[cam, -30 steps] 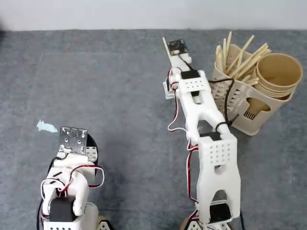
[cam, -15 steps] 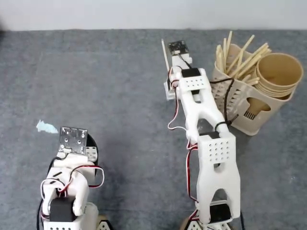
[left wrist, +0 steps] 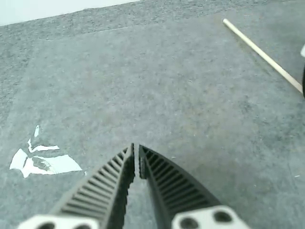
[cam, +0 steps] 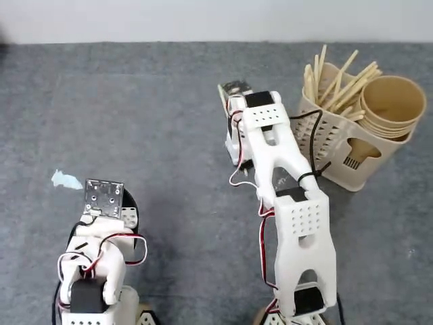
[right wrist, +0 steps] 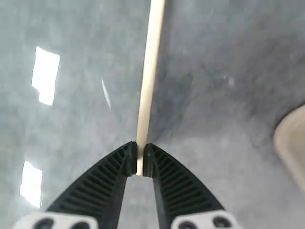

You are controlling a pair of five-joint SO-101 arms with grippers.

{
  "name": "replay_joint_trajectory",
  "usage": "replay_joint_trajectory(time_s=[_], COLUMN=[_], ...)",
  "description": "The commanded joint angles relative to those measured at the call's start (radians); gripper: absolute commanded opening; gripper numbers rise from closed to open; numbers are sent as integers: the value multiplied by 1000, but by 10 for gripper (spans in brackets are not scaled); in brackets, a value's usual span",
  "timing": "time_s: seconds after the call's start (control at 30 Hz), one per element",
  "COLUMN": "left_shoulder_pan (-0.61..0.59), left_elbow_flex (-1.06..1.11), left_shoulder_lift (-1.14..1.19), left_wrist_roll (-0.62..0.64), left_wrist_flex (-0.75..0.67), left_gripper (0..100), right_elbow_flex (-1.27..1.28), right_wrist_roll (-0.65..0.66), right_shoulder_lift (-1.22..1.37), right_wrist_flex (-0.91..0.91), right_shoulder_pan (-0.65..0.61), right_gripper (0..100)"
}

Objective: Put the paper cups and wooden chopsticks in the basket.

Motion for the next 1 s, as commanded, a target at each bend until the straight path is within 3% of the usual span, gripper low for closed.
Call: replay_joint_trajectory(time_s=[0.0,0.27,0.43,0.67,0.83,0.97], left_shoulder_pan=[2,2,2,2,-2,-2], left_elbow_flex=[-7,-7,-7,-7,-7,-7], left_shoulder_lift=[-14,-14,-14,-14,-14,-14], left_wrist_roll=[-11,-12,-12,-12,-14,-14], left_wrist_flex=[2,2,2,2,2,2], left_gripper=[14,14,14,14,14,14], right_elbow_flex=[-21,6,160,491,827,1059], right_wrist_roll=[14,60,61,94,107,193], right_shoulder_lift=[-82,-85,-177,-472,-722,-878], right_wrist_flex=[102,196,194,180,54,-21], right_shoulder_pan=[-12,-5,-15,-71,-108,-120], right_gripper=[7,7,7,7,7,7])
